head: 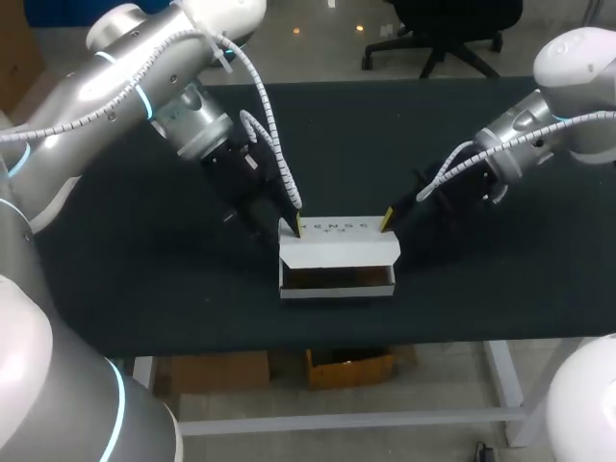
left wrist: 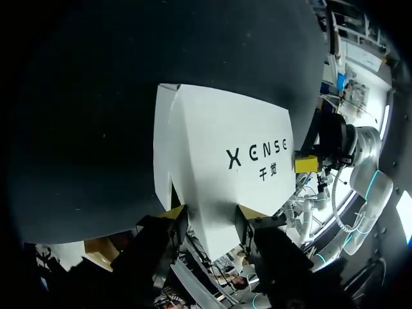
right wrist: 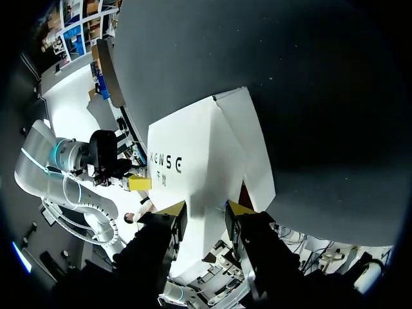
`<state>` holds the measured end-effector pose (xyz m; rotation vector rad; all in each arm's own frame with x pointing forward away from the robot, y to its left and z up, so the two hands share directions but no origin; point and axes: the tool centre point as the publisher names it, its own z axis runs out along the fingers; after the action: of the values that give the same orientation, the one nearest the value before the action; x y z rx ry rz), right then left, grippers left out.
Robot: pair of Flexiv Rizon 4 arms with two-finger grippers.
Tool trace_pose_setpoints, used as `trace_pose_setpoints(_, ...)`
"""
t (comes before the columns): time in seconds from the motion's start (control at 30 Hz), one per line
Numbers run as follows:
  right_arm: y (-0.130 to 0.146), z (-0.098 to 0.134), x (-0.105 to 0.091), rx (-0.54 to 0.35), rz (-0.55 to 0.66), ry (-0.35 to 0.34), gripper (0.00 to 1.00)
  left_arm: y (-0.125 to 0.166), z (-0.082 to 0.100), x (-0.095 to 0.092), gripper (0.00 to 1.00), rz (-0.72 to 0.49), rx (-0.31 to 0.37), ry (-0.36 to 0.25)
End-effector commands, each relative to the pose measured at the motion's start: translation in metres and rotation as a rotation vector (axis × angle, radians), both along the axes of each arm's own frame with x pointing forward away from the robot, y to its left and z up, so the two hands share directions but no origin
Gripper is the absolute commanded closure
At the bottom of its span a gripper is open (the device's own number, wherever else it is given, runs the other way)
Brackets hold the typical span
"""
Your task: Assemble the packaging by folding the flat box into shape, placing the metal phone stand inside, and closing the box properly
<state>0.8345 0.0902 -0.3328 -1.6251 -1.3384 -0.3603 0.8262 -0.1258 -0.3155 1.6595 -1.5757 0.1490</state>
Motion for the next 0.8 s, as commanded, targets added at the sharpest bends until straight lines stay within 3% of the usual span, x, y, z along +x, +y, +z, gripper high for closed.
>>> trace_pose_setpoints(0.03, 0.0025, -0.0039, 0.0031, 0.011, 0.006, 0.016, 0.64, -0.0044, -0.0025, 0.0068, 0.53, -0.010, -0.005, 0.017)
trace_pose_setpoints(0.8, 0.0079, 0.0005, 0.0066, 0.033, 0.021, 0.046, 0.64, -0.0056, -0.0020, 0.0067, 0.52, -0.022, -0.041, 0.077)
